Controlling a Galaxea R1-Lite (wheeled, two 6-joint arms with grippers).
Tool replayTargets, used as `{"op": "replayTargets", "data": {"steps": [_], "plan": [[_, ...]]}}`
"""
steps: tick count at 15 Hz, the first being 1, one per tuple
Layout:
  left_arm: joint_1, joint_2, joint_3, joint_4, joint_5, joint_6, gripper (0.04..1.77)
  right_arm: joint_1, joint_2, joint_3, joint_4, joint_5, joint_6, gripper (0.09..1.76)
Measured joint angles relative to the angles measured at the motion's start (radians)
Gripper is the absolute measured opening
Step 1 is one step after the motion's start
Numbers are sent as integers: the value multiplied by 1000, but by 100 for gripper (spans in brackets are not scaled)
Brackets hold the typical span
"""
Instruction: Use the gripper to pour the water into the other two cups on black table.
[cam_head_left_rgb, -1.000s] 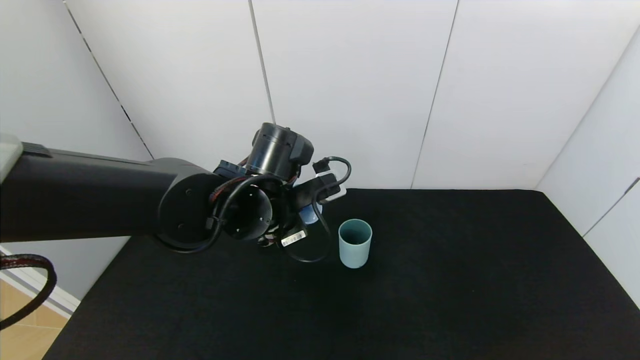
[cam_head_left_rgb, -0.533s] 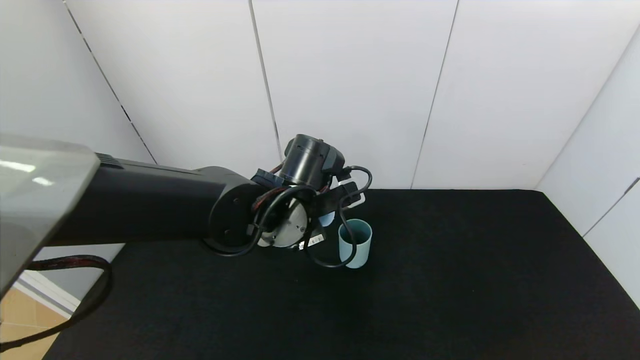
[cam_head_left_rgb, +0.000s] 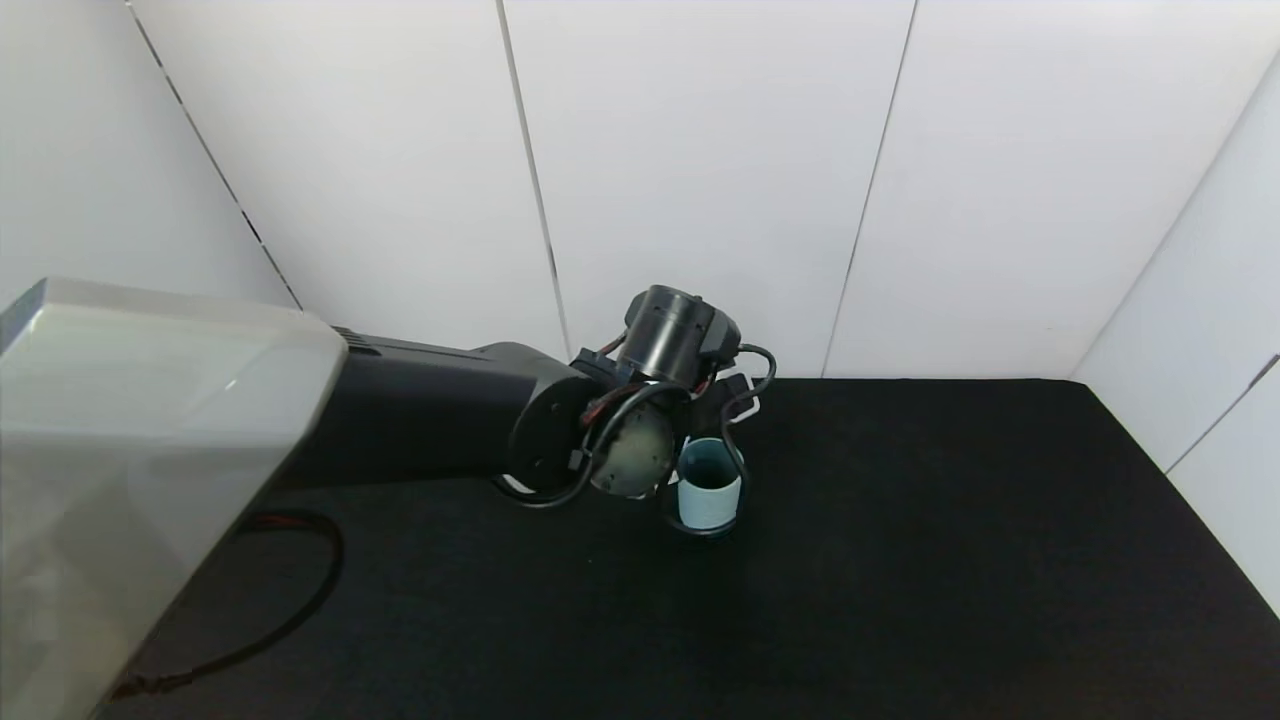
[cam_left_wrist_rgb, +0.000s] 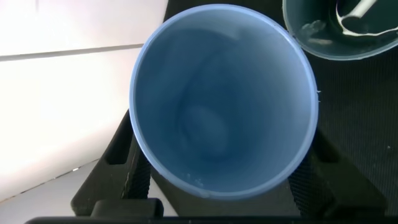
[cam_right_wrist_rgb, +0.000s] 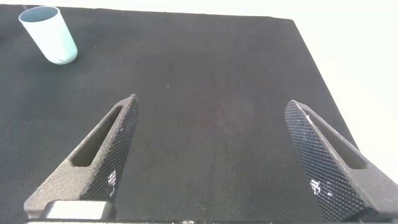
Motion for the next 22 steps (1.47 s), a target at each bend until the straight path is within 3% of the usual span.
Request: {"op": "replayTargets", "data": {"steps": [11,17,22], "plan": [[-13,96,-91,4,149,160,123,0,0,0,0,0,0,171],[-31,134,-187,8,203,260,123,0,0,0,0,0,0,171],[-59,156,-291,118,247,275,123,0,0,0,0,0,0,171]]}}
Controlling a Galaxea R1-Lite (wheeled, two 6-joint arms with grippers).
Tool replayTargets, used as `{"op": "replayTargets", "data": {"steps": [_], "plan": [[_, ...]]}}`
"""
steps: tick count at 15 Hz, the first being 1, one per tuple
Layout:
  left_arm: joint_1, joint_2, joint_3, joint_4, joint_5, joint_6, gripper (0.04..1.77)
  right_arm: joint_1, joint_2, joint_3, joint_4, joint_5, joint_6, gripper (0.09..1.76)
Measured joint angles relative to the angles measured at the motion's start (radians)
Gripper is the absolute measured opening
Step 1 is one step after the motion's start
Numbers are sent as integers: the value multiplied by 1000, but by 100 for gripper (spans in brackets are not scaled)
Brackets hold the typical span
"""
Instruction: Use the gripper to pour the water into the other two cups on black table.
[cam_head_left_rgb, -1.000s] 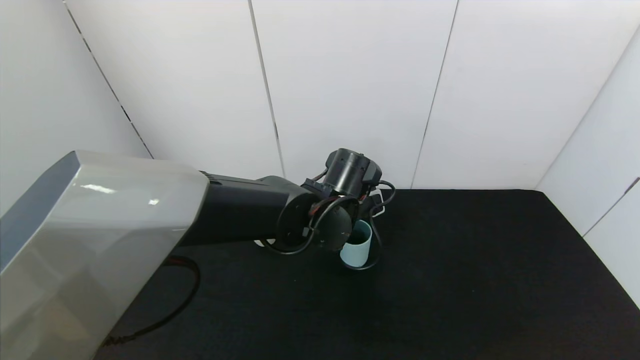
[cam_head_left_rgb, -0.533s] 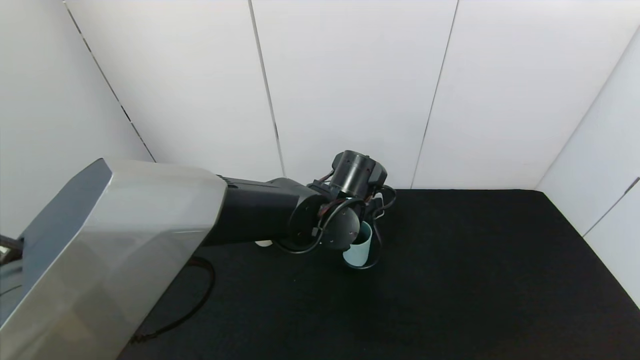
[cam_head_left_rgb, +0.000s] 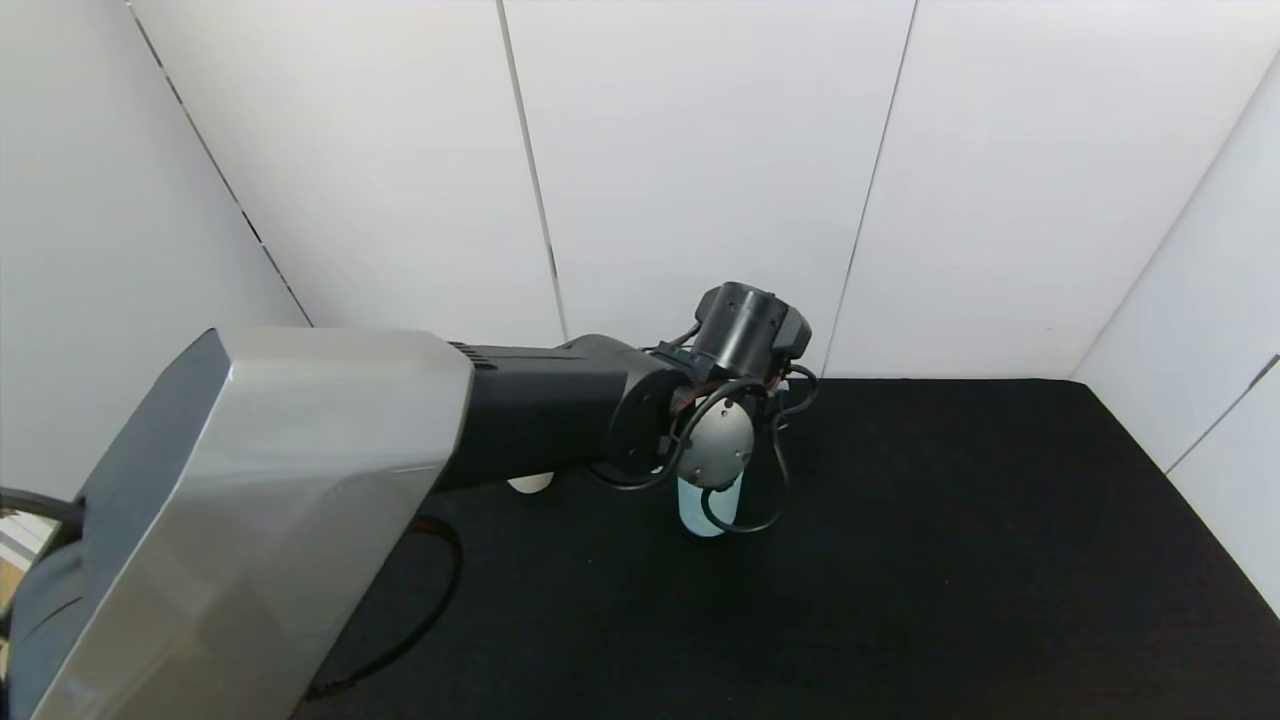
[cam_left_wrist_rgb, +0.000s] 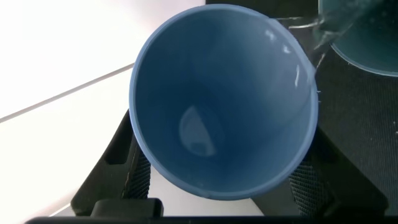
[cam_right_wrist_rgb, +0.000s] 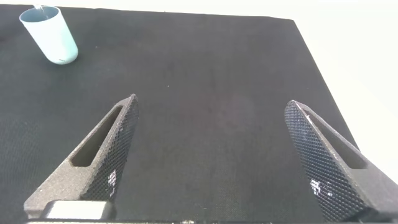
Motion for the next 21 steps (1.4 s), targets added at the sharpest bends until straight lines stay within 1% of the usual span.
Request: {"op": "replayTargets", "data": {"steps": [3,7,8,9,12,13,16,18,21], "plan": [[-10,10,-38,20,11,0,123,0,0,0,0,0,0,171],[-11,8,-16,15,15,-13,123,0,0,0,0,0,0,171],[-10,5,-3,7,11,-32,123,0,0,0,0,0,0,171],[-10,3,13,7,7,-71,123,0,0,0,0,0,0,171],[-10,-6,73,18,-2,-212,123,0,0,0,0,0,0,171],[-9,-17,108,19,-16,-246,123,0,0,0,0,0,0,171],[4,-82,219,17,-100,-356,123,0,0,0,0,0,0,171],[24,-139,288,15,-143,-435,123,0,0,0,0,0,0,171],[74,-248,392,5,-233,-523,123,0,0,0,0,0,0,171]]}}
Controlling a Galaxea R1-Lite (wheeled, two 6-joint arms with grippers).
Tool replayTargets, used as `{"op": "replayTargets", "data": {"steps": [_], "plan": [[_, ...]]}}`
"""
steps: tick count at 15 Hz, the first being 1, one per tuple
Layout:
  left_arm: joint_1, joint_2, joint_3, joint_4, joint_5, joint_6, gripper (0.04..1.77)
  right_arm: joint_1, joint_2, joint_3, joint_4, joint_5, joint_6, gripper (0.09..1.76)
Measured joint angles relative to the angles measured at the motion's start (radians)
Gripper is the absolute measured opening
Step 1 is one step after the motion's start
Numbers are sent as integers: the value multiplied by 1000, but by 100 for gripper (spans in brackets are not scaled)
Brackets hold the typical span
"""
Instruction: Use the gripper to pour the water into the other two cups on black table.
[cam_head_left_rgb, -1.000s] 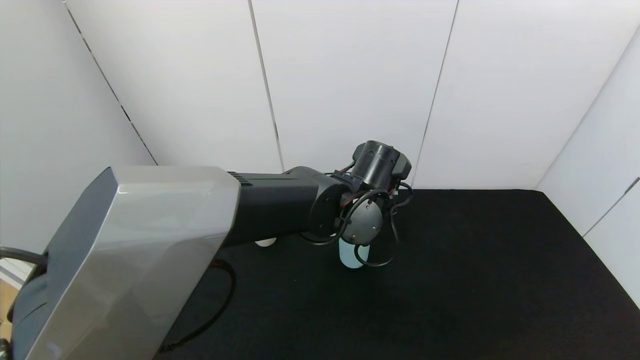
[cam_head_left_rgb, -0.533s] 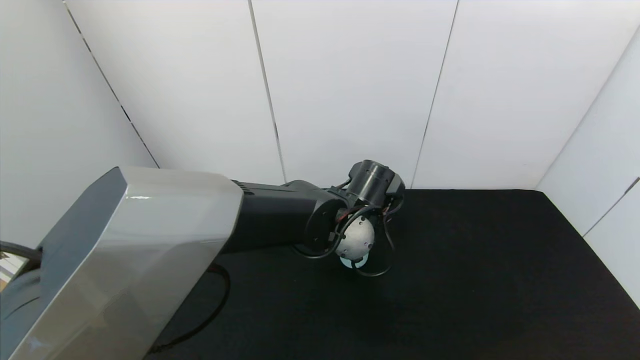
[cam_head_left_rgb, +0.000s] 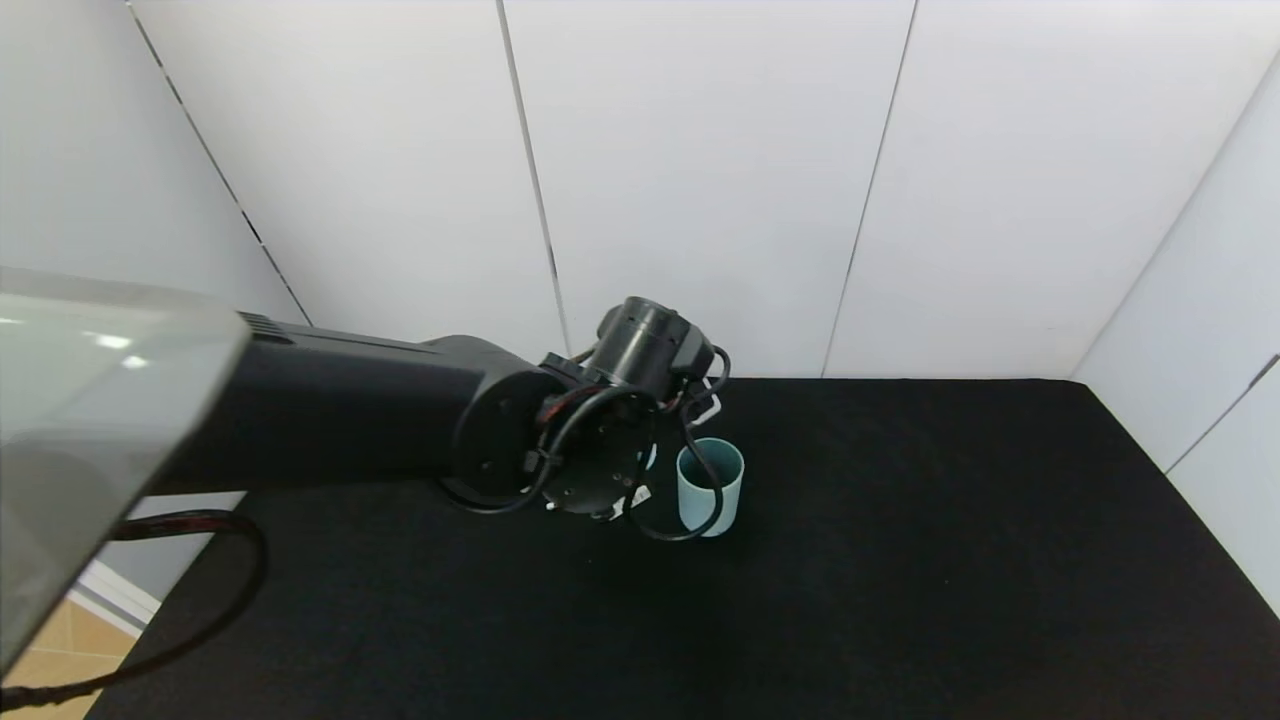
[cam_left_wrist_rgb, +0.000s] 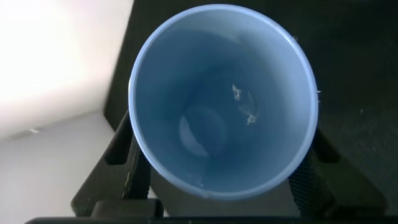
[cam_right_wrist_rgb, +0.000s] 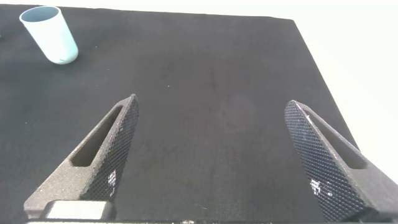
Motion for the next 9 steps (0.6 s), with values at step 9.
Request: {"op": "replayTargets", "data": {"steps": [9], "plan": [[225,-312,475,-371,-373,-305,123,0,0,0,0,0,0,171]]}}
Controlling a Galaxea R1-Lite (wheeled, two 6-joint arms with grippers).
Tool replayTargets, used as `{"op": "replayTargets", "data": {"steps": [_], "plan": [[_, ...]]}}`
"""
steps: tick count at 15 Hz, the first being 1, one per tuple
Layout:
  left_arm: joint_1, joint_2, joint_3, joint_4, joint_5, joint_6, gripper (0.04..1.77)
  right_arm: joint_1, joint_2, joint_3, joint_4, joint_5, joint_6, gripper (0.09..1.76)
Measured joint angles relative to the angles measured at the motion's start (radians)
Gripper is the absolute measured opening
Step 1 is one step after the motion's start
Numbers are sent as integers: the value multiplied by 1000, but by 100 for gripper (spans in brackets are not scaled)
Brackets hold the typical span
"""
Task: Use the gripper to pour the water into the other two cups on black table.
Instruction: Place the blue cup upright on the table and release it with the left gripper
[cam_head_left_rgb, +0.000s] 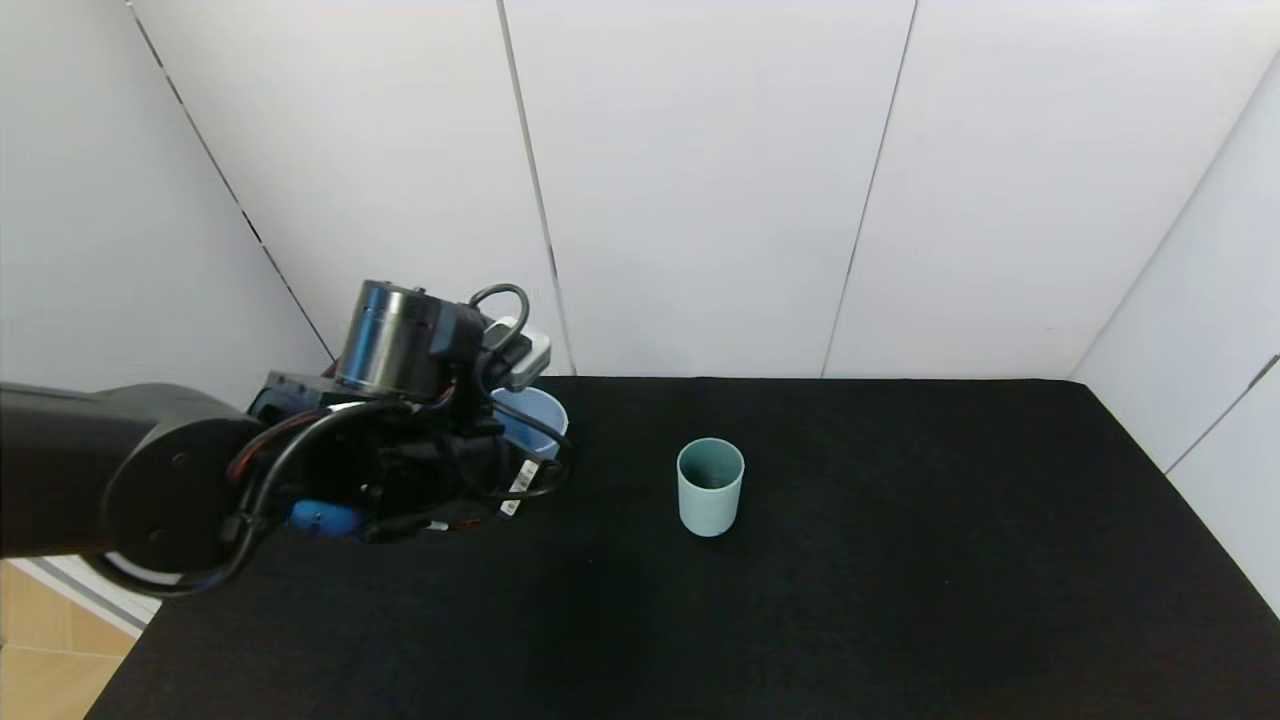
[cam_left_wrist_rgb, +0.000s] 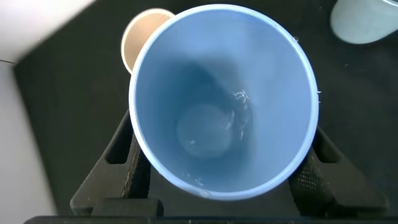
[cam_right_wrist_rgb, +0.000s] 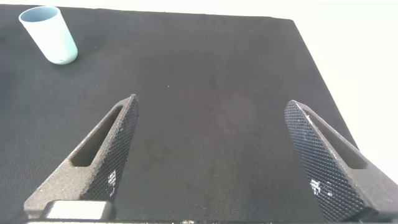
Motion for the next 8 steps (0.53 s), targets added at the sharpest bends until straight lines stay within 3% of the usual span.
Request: {"op": "replayTargets", "data": {"steps": [3,7,8], "plan": [[64,-68,198,-181,-161,-78,123,0,0,0,0,0,1,171],[147,-77,402,-474,-261,-168,123,0,0,0,0,0,0,171],[179,-69,442,-537,-314,-170,123,0,0,0,0,0,0,171]]}}
